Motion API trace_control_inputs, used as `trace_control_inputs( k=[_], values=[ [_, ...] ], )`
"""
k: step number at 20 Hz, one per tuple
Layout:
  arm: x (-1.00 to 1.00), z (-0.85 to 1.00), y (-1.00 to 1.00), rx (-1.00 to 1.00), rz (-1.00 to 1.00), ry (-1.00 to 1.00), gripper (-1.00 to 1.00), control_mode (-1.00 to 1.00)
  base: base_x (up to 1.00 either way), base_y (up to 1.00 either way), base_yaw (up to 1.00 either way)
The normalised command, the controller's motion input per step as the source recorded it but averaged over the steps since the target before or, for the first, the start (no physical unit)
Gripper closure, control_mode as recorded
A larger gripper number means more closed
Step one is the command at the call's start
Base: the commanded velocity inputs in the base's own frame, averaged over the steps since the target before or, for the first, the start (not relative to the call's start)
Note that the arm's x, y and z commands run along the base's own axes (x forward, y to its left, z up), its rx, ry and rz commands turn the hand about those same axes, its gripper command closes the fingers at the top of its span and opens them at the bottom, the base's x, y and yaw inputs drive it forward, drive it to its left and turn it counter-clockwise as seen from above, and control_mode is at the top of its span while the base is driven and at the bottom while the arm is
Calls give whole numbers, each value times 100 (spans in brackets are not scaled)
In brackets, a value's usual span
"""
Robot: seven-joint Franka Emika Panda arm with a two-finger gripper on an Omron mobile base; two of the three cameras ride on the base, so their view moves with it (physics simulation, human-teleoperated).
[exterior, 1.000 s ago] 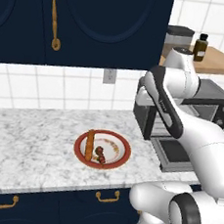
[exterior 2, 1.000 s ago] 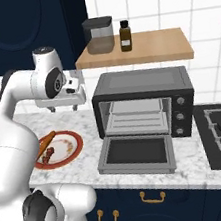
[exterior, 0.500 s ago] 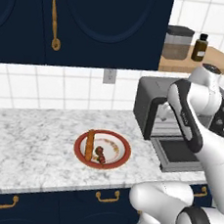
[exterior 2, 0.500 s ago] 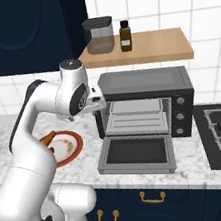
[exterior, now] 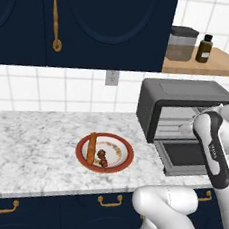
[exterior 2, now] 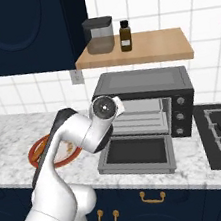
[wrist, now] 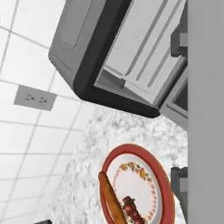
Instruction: Pick up the kebab skewer and baguette bread, and place them inside the toaster oven. Close the toaster oven door and start by setting the timer.
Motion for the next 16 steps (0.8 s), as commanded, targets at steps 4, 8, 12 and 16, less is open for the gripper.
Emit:
trace_control_inputs(
  k=[4, 8, 12, 16],
  values=[
    [28, -24, -15, 9, 0, -29, -100, -100, 0, 0, 0],
    [27, -23, -61, 14, 0, -11, -100, -100, 0, 0, 0],
    [18, -12, -69, 8, 0, -9, -100, -100, 0, 0, 0],
    [29, 0, -60, 1, 0, 0, -100, -100, 0, 0, 0]
  ],
)
